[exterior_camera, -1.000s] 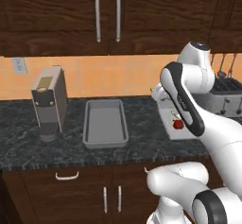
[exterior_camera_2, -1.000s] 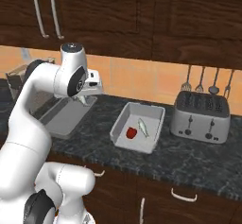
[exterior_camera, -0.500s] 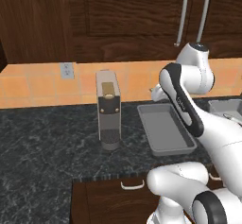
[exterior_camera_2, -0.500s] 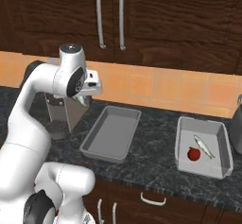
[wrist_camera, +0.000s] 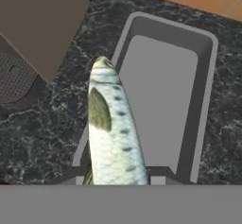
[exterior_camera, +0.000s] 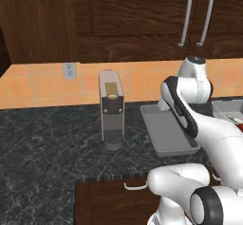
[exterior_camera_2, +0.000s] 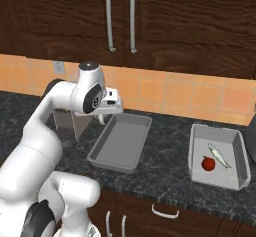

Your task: Place one bell pepper and one fish in each tupperware on the nearby counter, to pack two identical lunches.

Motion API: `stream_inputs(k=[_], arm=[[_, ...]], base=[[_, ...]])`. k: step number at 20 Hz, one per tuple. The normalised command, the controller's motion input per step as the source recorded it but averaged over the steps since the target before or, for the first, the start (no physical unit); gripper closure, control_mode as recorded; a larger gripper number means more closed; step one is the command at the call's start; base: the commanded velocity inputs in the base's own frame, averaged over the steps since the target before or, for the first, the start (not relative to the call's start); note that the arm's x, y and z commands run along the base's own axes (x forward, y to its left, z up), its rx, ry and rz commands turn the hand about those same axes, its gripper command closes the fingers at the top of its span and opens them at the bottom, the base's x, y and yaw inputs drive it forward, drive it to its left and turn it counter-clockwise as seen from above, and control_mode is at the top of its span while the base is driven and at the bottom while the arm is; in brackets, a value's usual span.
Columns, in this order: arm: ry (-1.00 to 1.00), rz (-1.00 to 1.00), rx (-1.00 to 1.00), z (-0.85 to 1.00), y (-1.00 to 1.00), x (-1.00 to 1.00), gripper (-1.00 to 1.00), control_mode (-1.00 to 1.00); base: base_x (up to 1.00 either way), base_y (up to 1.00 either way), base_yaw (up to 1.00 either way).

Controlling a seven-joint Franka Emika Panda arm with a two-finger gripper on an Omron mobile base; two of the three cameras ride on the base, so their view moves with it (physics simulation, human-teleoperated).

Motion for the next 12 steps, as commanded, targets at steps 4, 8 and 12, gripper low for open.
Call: stream_inputs(k=[4,8,12], arm=[[0.26,0.00,0.03,-0.80,-0.93,0.17,1.00,-1.00],[0.16,0.00,0.00,-0.66,-0.32,0.73,1.00,-1.00],[0.12,0.00,0.00,-0.49,-0.17,0.72,1.00,-1.00]], base=[[0.00,0.00,0.00],[0.00,0.00,0.00],[0.00,0.00,0.00]])
